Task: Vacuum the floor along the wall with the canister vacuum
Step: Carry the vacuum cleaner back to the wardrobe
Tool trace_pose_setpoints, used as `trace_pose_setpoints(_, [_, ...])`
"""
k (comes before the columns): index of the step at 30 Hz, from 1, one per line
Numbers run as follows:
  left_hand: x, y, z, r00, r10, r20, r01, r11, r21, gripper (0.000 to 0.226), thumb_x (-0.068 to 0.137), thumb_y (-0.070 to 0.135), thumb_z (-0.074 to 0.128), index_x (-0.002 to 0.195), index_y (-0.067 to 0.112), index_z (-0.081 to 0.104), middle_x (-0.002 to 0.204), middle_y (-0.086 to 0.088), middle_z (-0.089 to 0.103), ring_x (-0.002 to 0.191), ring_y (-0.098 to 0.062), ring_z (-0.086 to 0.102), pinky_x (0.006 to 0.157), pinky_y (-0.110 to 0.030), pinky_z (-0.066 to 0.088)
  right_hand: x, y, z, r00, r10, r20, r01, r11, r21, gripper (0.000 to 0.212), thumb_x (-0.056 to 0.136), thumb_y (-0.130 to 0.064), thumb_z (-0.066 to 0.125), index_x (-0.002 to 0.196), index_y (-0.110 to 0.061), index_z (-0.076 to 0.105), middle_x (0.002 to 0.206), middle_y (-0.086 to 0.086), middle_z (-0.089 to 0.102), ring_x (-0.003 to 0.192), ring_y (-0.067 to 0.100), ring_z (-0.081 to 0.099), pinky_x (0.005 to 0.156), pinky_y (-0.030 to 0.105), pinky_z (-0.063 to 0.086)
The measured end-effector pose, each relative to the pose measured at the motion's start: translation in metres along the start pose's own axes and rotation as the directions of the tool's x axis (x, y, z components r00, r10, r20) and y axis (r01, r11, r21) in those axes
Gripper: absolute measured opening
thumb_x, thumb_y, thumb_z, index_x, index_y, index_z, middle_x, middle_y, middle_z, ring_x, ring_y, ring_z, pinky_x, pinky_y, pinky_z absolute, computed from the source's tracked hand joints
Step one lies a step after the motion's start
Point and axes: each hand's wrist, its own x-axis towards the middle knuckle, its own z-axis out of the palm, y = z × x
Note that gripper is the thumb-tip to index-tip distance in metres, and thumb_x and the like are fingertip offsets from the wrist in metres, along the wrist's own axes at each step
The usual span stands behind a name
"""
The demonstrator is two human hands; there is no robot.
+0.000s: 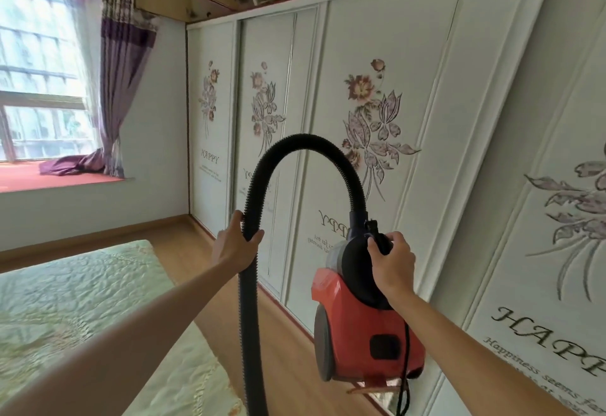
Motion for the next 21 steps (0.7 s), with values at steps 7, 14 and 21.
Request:
trace_pose_setpoints(7, [0.085,-0.007,0.05,0.994,-0.046,-0.102,0.053,0.997,0.06,0.038,0.095,0.033,0.063,0.122,0.015,0.043,0.103,-0.006,0.066,0.061,-0.009,0.054,0.048,-0.022,0.035,0.091,0.038,0.075,0.996,-0.021,0.092,0.014,0.998,0.068,0.02,0.095,-0.031,0.061,0.096,-0.013,0.052,0.082,-0.003,0.056,0.082,0.02,0.056,0.069,0.032,0.046])
trace_pose_setpoints(14, [0.169,-0.013,0.066,0.97,-0.109,-0.218,0.139,0.982,0.126,0.038,0.096,0.037,0.06,0.123,0.019,0.039,0.103,-0.008,0.067,0.07,-0.026,0.062,0.056,-0.03,0.045,0.177,0.049,0.145,0.979,-0.093,0.179,0.076,0.992,0.101,0.02,0.096,-0.029,0.06,0.095,-0.011,0.051,0.073,-0.011,0.051,0.066,0.009,0.052,0.053,0.019,0.036])
trace_pose_setpoints(21, [0.23,-0.035,0.075,0.946,-0.166,-0.278,0.212,0.967,0.143,0.042,0.096,0.037,0.06,0.127,0.018,0.038,0.114,-0.013,0.067,0.079,-0.032,0.066,0.066,-0.038,0.054,0.237,0.05,0.216,0.961,-0.143,0.238,0.105,0.981,0.166,0.022,0.096,-0.03,0.06,0.096,-0.01,0.052,0.076,-0.007,0.054,0.068,0.012,0.051,0.059,0.025,0.04])
